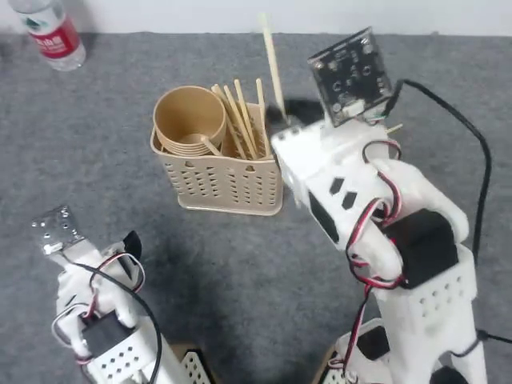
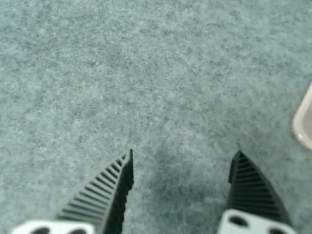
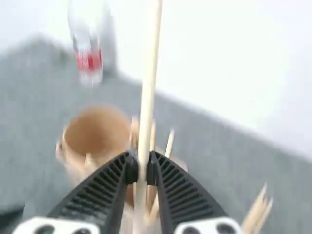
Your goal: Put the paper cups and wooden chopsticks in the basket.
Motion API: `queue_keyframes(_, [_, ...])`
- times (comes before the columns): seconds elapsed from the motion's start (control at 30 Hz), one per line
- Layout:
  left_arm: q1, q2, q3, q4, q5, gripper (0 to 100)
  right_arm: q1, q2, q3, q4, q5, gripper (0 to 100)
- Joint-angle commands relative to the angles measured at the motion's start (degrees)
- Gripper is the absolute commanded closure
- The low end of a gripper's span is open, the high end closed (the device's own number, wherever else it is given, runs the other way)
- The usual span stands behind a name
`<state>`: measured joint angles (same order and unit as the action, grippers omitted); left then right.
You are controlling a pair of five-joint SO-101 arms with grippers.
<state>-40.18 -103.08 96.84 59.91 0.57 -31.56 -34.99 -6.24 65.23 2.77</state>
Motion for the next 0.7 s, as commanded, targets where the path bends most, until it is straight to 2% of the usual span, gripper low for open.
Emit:
queue_keyframes(0.0, [0.2,-1.1,-0.5,0.0,-0.4,70,-1.3,2.1,-2.6,-12.4,0.5,99.1])
queue_keyframes(0.23, [2.1,-1.1,-0.4,0.0,-0.4,70,-3.5,15.6,-2.6,-24.5,0.4,99.1])
queue_keyframes(0.4, [2.2,-1.1,-0.4,0.1,-0.4,70,-4.0,21.8,-1.6,-27.6,0.4,99.1])
queue_keyframes(0.57, [2.2,-1.1,-0.4,0.1,-0.4,70,-1.9,19.8,8.5,-28.3,0.5,99.1])
queue_keyframes(0.67, [2.2,-1.1,-0.4,0.1,-0.4,70,0.2,17.1,19.1,-34.5,0.5,99.1])
